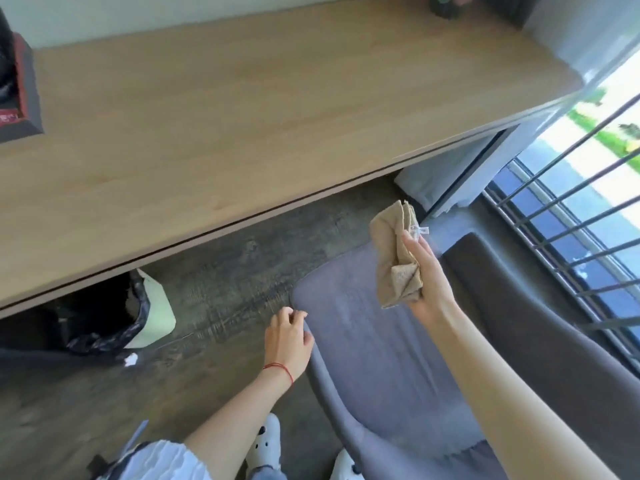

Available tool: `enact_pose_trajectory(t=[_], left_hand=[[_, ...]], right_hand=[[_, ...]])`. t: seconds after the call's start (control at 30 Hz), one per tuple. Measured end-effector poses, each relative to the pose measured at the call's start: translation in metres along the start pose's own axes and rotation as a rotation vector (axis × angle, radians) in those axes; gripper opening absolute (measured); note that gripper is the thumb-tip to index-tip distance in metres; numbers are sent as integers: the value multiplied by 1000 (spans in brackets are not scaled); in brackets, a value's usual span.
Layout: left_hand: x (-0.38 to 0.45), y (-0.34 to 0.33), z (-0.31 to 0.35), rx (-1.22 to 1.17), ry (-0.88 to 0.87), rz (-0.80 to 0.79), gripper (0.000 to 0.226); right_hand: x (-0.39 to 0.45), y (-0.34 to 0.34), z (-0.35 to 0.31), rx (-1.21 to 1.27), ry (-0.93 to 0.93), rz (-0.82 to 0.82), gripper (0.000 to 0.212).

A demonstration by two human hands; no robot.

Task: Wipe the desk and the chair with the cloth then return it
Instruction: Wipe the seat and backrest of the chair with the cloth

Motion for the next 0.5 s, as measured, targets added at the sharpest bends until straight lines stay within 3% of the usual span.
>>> enact_pose_trajectory(t=[0.13,0.33,0.5], left_hand=[[25,-47,11,53,141,49,50],[46,-80,20,165,235,231,32],[49,-90,22,169,245,287,25]], right_hand=[[11,59,37,-129,-59,12,32],[41,131,101,-221,-99,127,36],[69,156,141,-193,-118,148,37]])
Point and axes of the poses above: each hand's wrist, its own x-axis towards the middle knuckle, its own y-axis out of the back of the hand, z = x × y, the point moved 2 cm from there along x, towards the middle knuckle, and after that the axes turned 7 degrees about -z, right-handed, at the moved point
